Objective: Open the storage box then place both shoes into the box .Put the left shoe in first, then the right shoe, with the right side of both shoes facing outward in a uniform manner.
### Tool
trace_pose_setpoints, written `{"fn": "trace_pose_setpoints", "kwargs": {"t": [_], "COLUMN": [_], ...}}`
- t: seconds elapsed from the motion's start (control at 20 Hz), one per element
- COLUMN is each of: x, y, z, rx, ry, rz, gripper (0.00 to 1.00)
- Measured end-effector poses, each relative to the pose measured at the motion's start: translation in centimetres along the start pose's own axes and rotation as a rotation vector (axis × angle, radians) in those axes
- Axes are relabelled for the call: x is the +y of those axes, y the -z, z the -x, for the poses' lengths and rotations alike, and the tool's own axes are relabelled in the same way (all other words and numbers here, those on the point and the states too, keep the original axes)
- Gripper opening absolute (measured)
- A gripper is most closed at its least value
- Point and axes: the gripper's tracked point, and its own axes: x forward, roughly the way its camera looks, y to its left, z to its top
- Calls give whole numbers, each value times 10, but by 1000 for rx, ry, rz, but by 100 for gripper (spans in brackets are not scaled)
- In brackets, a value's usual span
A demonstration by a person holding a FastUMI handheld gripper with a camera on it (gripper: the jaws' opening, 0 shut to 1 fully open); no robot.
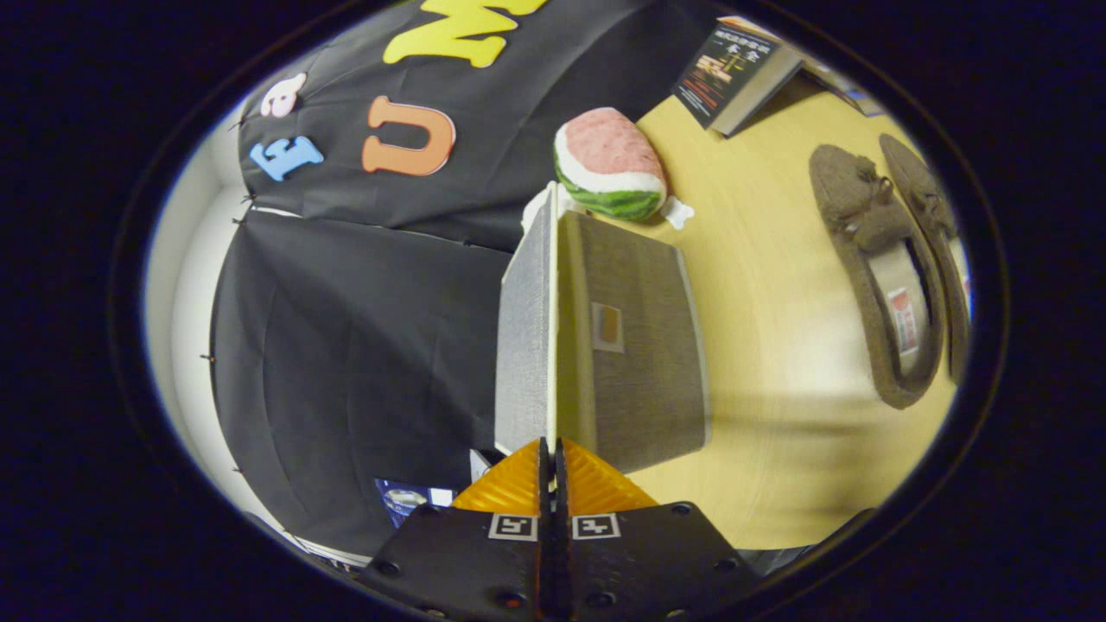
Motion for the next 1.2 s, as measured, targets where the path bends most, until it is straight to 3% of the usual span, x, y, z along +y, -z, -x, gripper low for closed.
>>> {"fn": "trace_pose_setpoints", "kwargs": {"t": [0.4,0.7,0.95,1.0,1.2], "x": [127,210,231,231,227], "y": [6,35,49,49,31], "z": [-9,-91,-141,-141,-124], "rx": [-9,29,14,-1,-51], "ry": [-82,-95,-22,-8,11], "rz": [58,154,251,271,258], "gripper": [0,0,4,11,84]}}
